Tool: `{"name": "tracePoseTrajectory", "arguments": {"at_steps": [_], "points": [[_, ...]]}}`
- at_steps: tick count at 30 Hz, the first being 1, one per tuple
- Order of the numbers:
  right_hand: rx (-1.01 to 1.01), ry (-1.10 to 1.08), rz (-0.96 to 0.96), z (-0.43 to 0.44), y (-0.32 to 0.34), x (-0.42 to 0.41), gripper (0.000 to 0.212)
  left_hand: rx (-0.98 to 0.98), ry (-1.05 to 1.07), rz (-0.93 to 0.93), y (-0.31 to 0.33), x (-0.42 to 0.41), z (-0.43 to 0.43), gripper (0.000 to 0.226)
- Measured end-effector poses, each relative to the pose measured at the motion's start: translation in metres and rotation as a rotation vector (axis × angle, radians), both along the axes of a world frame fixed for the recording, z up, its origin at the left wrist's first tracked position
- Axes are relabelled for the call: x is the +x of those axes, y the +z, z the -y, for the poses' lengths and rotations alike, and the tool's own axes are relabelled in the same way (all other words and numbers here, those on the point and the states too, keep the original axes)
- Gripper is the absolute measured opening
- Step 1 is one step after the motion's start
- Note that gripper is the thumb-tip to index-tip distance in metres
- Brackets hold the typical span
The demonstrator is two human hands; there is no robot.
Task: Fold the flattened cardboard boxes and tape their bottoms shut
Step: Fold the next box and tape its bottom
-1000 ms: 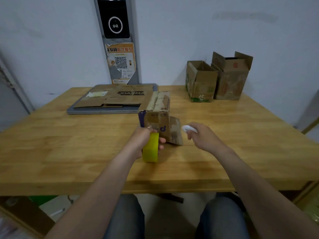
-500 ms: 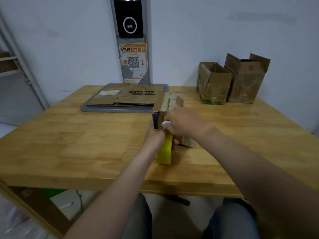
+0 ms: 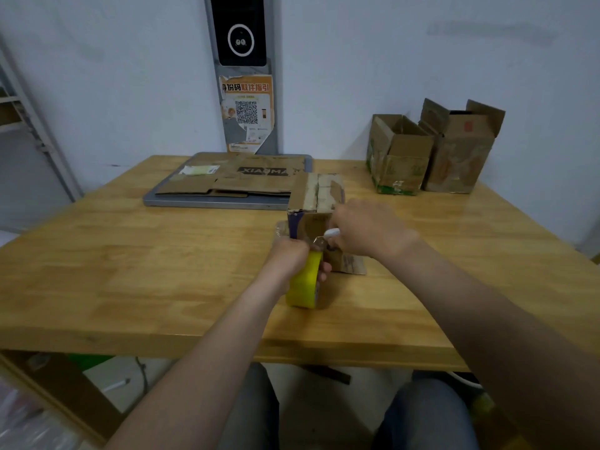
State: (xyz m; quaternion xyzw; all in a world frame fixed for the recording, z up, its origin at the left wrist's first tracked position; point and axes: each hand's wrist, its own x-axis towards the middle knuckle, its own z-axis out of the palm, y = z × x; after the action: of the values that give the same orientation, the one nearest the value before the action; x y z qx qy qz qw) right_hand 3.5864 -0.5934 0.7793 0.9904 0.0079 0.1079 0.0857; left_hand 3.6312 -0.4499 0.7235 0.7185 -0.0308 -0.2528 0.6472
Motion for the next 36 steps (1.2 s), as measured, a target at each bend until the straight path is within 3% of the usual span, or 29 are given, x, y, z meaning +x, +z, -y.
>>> {"name": "tracePoseTrajectory", "arguments": {"at_steps": [8, 11, 16, 18, 20, 23, 26, 29, 36], "points": [[0.206, -0.184, -0.227, 0.052, -0.053, -0.028, 0.02, 0.001, -0.004, 0.037, -0.002, -0.007, -0.002, 0.017], [0.244, -0.159, -0.218, 0.054, -0.08, -0.034, 0.024, 0.028, -0.008, 0.047, -0.001, -0.008, -0.005, 0.018], [0.33, -0.185, -0.273, 0.066, -0.064, -0.028, 0.071, 0.07, 0.002, 0.052, 0.001, -0.009, -0.006, 0.017], [0.356, -0.178, -0.151, 0.065, -0.047, -0.023, 0.069, 0.072, 0.001, 0.05, 0.001, -0.009, -0.005, 0.017], [0.388, -0.155, 0.106, 0.057, -0.037, -0.016, 0.06, 0.065, -0.003, 0.05, 0.001, -0.009, -0.005, 0.016], [0.462, 0.02, 0.403, 0.035, -0.028, -0.002, 0.047, 0.049, 0.002, 0.052, 0.001, -0.01, -0.005, 0.014], [0.46, 0.181, 0.285, 0.018, -0.027, 0.021, 0.053, 0.018, 0.02, 0.047, 0.002, -0.011, -0.005, 0.013], [0.444, 0.194, 0.202, 0.014, -0.041, 0.04, 0.057, 0.008, 0.031, 0.048, 0.001, -0.011, -0.005, 0.015], [0.497, 0.256, 0.319, 0.021, -0.066, 0.045, 0.071, 0.017, 0.002, 0.022, -0.006, -0.009, -0.013, 0.017]]}}
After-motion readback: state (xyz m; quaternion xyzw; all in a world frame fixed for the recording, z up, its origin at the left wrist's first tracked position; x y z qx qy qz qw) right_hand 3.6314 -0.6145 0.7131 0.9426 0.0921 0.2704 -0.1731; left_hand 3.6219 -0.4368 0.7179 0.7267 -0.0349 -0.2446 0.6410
